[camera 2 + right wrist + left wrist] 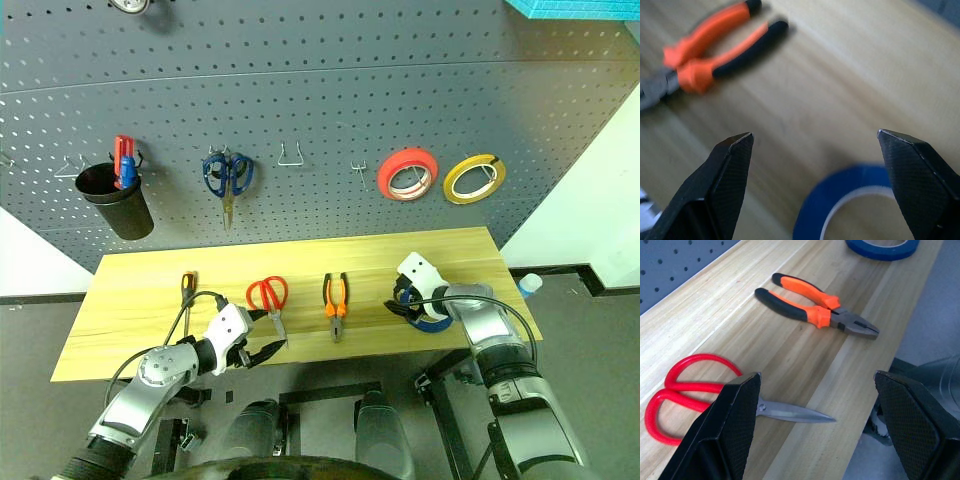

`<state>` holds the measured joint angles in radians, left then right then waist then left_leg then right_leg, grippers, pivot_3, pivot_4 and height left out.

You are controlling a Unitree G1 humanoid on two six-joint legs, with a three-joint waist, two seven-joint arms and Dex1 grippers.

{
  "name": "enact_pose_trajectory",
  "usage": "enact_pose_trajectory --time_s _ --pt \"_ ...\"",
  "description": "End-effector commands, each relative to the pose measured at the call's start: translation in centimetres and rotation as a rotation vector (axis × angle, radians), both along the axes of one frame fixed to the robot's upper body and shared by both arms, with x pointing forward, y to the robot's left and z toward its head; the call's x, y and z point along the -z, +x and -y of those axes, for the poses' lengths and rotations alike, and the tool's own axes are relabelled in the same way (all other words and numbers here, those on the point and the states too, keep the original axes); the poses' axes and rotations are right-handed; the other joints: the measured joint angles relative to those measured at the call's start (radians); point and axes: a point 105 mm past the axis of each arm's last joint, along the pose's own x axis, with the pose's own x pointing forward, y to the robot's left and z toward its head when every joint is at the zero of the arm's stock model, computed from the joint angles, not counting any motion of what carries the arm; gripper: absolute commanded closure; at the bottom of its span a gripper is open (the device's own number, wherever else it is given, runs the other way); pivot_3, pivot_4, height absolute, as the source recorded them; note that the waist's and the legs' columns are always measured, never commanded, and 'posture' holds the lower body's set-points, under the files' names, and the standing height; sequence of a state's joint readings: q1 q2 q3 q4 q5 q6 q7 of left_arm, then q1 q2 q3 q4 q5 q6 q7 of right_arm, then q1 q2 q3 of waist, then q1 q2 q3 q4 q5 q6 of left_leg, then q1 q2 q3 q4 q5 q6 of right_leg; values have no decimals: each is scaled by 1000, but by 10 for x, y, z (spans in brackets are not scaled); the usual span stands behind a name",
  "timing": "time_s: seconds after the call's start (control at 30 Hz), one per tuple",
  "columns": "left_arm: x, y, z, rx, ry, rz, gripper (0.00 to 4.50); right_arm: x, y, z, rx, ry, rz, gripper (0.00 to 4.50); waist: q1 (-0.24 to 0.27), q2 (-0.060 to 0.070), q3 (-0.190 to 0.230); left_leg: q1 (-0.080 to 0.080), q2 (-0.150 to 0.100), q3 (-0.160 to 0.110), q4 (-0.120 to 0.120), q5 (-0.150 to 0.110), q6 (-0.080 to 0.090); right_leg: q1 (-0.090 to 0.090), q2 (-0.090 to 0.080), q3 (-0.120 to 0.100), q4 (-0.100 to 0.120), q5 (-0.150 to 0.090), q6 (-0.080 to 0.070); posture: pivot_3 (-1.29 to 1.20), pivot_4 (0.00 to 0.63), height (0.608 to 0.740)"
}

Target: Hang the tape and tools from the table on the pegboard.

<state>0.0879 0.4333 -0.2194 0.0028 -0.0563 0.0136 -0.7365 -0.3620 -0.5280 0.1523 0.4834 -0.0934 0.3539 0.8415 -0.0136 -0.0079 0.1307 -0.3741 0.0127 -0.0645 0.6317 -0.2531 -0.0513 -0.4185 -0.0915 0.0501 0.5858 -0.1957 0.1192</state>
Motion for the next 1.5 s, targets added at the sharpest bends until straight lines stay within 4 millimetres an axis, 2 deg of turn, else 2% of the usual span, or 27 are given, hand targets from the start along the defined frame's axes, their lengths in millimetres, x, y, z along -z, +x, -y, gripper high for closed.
enact_pose_trajectory --time_s 0.03,0.4,0.7,0.83,1.07,1.1,1.17,1.3,1.4,1.5 --pt "-18 0 5 68 -36 73 717 0 -3 1 3 -33 -30 359 0 0 0 0 0 0 0 0 0 0 0 0 0 0 0 43 86 736" --pt "-18 -1 3 68 -38 85 717 23 -7 16 107 -119 -115 359 0 0 0 0 0 0 0 0 0 0 0 0 0 0 0 54 84 736" --pt "-22 -2 2 66 -50 97 717 34 -10 22 142 -144 -165 359 -1 -1 -1 1 0 0 0 0 0 1 0 0 0 0 0 59 80 736" --pt "-23 -2 2 66 -50 100 717 36 -12 22 140 -148 -179 1202 1 -2 -1 1 0 0 0 0 0 1 0 0 0 0 0 59 80 736" --pt "-23 -1 1 62 -50 106 717 37 -16 22 138 -147 -193 3577 0 -3 -2 2 0 0 0 0 0 2 0 0 0 0 0 53 82 736" --pt "-23 -1 1 61 -50 107 717 37 -16 23 137 -147 -193 3806 0 -3 -2 2 0 0 0 0 0 3 0 0 0 0 0 53 82 736" --pt "-24 -1 0 57 -49 117 717 35 -16 21 131 -140 -184 3823 0 -3 -2 2 0 0 0 0 0 3 0 0 0 0 0 53 82 736" --pt "-40 5 -3 0 -120 208 717 16 -9 8 13 -123 -27 3823 2 -3 -2 1 0 0 0 0 0 2 0 0 0 0 0 54 83 736" --pt "-54 9 -6 -43 -200 254 717 -11 -5 -9 -204 -165 266 3823 2 -2 -1 1 0 0 0 0 0 2 0 0 0 0 0 52 85 736" --pt "-59 10 -8 -64 -236 271 717 -31 -8 -21 -445 -308 563 3823 -3 -2 -1 1 0 0 0 0 0 2 0 0 0 0 1 43 88 736"
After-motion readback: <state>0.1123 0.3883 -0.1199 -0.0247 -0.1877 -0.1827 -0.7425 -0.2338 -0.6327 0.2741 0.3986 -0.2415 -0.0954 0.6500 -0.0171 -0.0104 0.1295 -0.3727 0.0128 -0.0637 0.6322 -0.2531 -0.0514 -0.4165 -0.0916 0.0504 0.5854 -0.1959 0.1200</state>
